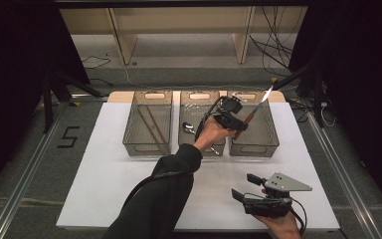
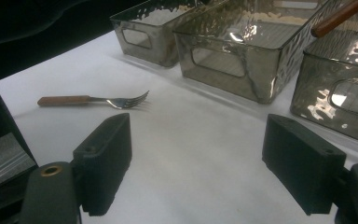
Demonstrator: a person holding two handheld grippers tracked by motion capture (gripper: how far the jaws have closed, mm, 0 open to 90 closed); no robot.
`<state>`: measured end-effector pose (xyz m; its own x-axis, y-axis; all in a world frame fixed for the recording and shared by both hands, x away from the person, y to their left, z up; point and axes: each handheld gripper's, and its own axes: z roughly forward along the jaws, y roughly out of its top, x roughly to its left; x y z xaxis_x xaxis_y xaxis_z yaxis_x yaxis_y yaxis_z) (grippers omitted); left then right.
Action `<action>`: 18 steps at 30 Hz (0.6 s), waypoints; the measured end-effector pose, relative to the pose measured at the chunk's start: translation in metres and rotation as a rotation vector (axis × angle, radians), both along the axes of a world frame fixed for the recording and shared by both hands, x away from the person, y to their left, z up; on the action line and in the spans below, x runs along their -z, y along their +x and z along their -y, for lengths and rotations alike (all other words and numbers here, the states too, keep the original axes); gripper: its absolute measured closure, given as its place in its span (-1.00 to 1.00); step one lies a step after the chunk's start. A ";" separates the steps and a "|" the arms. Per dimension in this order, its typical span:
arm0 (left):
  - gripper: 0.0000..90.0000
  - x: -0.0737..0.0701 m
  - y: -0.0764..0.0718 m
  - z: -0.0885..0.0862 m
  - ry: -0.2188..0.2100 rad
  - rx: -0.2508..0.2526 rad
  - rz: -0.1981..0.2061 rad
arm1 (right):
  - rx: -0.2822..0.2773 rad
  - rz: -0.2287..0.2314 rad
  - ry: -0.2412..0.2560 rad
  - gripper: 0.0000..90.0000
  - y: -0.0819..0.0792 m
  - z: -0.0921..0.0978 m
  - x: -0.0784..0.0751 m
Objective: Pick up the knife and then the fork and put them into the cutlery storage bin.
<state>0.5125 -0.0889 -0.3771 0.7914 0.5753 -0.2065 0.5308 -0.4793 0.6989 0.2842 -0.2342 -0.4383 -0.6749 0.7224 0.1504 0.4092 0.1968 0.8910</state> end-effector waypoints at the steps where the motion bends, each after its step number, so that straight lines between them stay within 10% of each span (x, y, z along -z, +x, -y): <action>1: 0.68 0.001 0.000 0.001 -0.003 -0.004 -0.002 | 0.000 0.000 0.000 -0.45 0.000 0.000 0.000; 18: 0.67 0.011 0.004 0.004 -0.002 -0.022 -0.019 | -0.005 0.000 0.000 -0.45 -0.001 0.000 0.000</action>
